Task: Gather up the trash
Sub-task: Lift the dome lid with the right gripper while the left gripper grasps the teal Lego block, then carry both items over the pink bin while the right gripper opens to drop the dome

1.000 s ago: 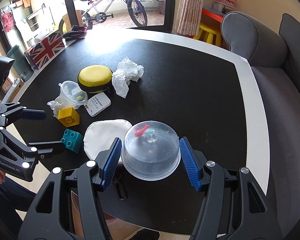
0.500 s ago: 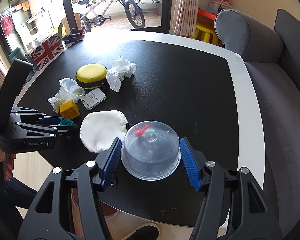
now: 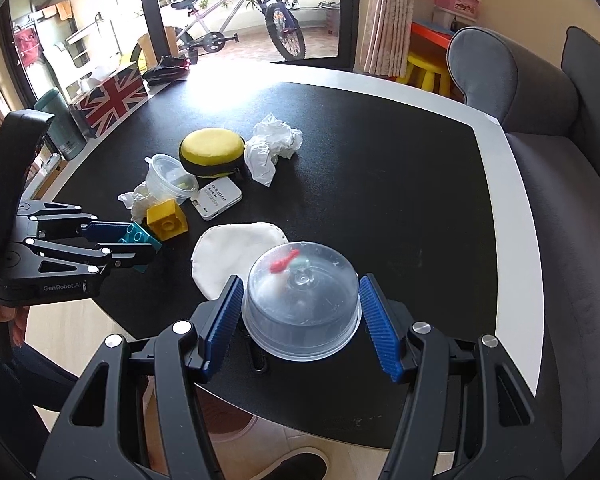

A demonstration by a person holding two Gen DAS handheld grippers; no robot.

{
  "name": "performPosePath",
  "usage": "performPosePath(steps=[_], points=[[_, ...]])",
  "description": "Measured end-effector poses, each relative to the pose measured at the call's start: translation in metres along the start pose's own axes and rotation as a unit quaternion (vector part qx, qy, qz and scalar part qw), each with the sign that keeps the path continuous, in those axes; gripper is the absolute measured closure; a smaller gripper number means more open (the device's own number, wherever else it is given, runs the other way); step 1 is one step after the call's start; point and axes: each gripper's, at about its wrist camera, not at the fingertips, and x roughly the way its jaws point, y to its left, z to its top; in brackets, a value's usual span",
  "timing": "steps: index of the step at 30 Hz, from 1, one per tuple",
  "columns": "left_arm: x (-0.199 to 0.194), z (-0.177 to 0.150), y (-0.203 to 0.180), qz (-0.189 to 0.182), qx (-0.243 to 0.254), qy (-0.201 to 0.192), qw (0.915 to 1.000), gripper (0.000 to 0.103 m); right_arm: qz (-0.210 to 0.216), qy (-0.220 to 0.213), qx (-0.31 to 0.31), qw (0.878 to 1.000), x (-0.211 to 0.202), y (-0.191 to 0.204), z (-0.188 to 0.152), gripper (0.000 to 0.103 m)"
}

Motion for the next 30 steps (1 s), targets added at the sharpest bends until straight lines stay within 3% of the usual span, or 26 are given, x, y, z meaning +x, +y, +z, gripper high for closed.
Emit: performPosePath(steps=[8,16,30], points=[[-0.031,-0.02,0.006,-0.003,0.046,-0.042,0.998,0.069,0.012,-0.011,-0.021,1.0,-0.018,0.022,-0.013,0.043],[-0.053,-0.033,-0.007,-0.005,0.1,-0.105,0.9894,0.069,0.039,-0.029,-0.052,0.998,-0.037,0.046,-0.031,0.043],[-0.051,-0.093,-0.004,-0.032,0.147,-0.065,0.9866,0.069,0.117,0.002,-0.12,0.986,-0.038,0.085,-0.078,0.043]])
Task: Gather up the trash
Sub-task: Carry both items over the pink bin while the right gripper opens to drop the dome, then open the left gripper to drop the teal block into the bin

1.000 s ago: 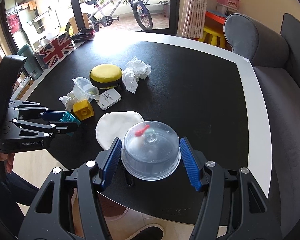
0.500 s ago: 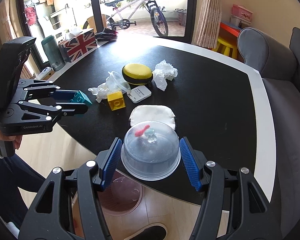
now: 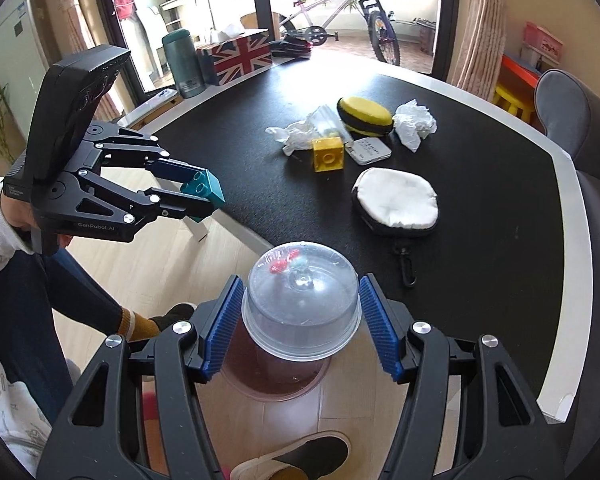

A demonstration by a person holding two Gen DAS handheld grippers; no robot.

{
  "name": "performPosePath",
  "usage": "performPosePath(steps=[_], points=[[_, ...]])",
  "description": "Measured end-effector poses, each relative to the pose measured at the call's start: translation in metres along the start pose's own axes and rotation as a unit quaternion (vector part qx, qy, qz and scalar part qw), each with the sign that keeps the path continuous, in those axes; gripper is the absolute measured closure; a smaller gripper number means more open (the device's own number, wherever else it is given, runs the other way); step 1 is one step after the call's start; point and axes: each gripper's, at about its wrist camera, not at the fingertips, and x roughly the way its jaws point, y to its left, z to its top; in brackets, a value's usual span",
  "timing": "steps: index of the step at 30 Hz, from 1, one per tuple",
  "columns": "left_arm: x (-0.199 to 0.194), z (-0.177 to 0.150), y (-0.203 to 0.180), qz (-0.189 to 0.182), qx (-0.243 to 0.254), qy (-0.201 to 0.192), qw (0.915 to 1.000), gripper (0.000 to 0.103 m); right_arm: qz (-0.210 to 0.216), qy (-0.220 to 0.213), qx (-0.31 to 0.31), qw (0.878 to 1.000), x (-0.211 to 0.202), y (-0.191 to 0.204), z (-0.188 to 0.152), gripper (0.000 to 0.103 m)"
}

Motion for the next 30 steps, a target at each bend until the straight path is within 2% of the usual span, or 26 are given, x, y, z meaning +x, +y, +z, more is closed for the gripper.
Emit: performPosePath(steps=[6,12,18,30], points=[[-0.003,-0.018,-0.006,-0.019,0.009,0.016,0.9996,0.069,0.025,0.014,-0.021,0.999,0.011,0.019,-0.007,0.043],[-0.01,-0.019,-0.007,-0.028,0.012,0.008,0.9995,0.069,0.031,0.018,-0.036,0.999,0.018,0.027,-0.004,0.042],[-0.007,-0.021,-0.007,-0.029,0.016,0.017,0.9993,0.069,0.032,0.015,-0.022,0.999,0.019,0.022,-0.004,0.021],[0.003,-0.018,-0.017,-0.042,0.031,0.032,0.9981,0.069,0.021,0.009,-0.004,1.0,0.013,0.01,-0.006,0.014]])
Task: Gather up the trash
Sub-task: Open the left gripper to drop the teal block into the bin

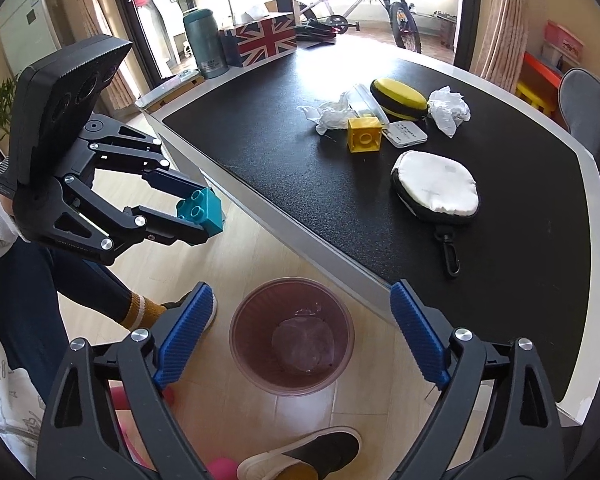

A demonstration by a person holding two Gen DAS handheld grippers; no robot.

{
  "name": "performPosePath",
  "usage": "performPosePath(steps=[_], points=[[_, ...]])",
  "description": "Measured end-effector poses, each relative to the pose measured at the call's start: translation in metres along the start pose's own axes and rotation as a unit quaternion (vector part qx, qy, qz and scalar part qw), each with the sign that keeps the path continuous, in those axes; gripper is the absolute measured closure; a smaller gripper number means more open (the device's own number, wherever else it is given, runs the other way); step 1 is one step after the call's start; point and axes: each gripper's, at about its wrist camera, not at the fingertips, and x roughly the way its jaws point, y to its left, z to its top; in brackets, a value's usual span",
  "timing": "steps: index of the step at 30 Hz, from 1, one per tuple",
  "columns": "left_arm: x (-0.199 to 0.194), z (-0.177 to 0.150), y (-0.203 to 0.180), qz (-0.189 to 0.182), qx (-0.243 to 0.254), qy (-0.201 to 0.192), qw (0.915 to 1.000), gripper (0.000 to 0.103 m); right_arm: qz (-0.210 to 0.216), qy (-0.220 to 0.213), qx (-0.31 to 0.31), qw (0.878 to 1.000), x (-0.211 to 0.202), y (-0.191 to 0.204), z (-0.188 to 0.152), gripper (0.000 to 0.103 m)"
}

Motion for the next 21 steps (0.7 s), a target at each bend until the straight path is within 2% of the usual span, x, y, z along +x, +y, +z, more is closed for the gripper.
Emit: performPosePath(steps=[3,4,5,6,7,9,21], points=[[0.0029,0.0008,-0.0028,-0.001,0.004,0.003,1.0,0.068,-0.003,-0.003,0.005,1.0,-0.0021,-0.0031,-0.0002,0.013],[0.0039,0.0011,-0.0033,-0.002,0.005,0.003,1.0,0.063,-0.004,-0.004,0.006,1.0,-0.0027,-0.004,-0.0001,0.013],[0.0039,0.0012,-0.0041,-0.002,0.006,0.001,1.0,0.044,-0.004,-0.005,0.007,1.0,-0.0035,-0.0047,-0.0003,0.013],[0.0034,0.0013,-0.0048,-0.001,0.008,-0.003,1.0,0.019,-0.005,-0.006,0.009,1.0,-0.0043,-0.0054,-0.0006,0.013],[0.0019,0.0015,-0.0059,0.002,0.011,-0.012,0.9999,0.011,-0.005,-0.007,0.01,1.0,-0.0052,-0.0059,-0.0012,0.012],[0.0011,0.0029,-0.006,0.002,0.011,-0.019,0.9998,0.008,-0.006,-0.007,0.011,1.0,-0.0058,-0.0071,-0.0017,0.011],[0.0018,0.0036,0.0,0.017,0.001,-0.013,0.9998,0.008,-0.009,-0.007,0.014,1.0,-0.0065,-0.009,-0.0026,0.01]])
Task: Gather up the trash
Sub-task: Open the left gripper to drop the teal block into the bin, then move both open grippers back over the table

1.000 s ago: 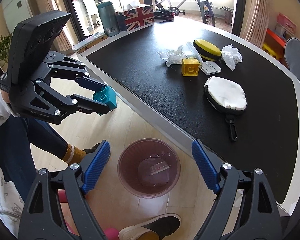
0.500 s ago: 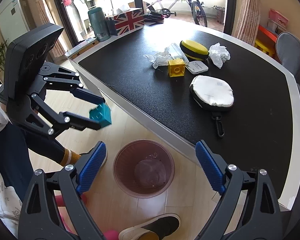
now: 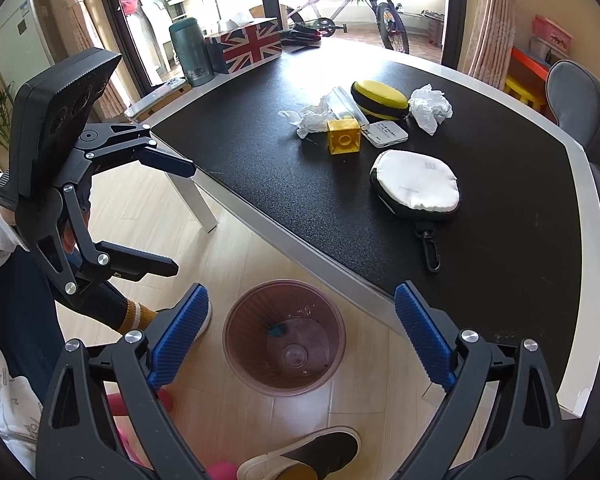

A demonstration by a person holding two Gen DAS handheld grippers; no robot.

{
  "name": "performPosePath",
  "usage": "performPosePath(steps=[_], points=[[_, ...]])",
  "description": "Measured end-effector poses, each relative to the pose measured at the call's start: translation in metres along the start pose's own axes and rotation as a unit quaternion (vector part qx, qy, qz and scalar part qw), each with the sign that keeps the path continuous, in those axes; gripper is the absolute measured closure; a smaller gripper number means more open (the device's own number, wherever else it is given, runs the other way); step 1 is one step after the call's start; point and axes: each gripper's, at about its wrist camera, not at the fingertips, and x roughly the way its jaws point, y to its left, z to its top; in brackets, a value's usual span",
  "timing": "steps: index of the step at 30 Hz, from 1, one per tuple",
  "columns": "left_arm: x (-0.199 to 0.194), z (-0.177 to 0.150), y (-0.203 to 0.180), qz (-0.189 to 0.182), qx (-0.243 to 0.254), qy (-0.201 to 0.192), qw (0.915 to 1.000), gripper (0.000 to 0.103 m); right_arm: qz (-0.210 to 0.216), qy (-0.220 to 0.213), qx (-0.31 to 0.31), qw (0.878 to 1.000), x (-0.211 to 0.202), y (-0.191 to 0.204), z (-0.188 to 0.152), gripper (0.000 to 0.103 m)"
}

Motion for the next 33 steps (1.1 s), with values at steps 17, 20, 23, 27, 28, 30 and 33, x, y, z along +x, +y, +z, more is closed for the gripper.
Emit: performPosePath(steps=[17,20,23,27,28,30,33], points=[[-0.011,0.013,0.015,0.015,-0.024,-0.017,0.9995,0.008,-0.018,-0.015,0.011,1.0,-0.004,-0.005,0.015,0.009],[-0.013,0.019,0.021,0.02,-0.033,-0.025,0.999,0.008,-0.023,-0.023,0.014,0.999,-0.007,-0.007,0.021,0.009],[-0.016,0.026,0.027,0.026,-0.041,-0.032,0.9983,0.008,-0.029,-0.03,0.019,0.999,-0.009,-0.011,0.027,0.009],[-0.02,0.035,0.035,0.031,-0.048,-0.041,0.9975,0.007,-0.038,-0.036,0.028,0.998,-0.009,-0.019,0.035,0.008],[-0.02,0.037,0.036,0.032,-0.049,-0.043,0.9973,0.007,-0.041,-0.037,0.031,0.998,-0.008,-0.021,0.037,0.008],[-0.021,0.041,0.04,0.035,-0.053,-0.046,0.9969,0.008,-0.046,-0.038,0.037,0.998,-0.006,-0.026,0.041,0.008],[-0.021,0.047,0.045,0.037,-0.06,-0.049,0.9964,0.007,-0.054,-0.036,0.044,0.997,0.0,-0.033,0.048,0.008]])
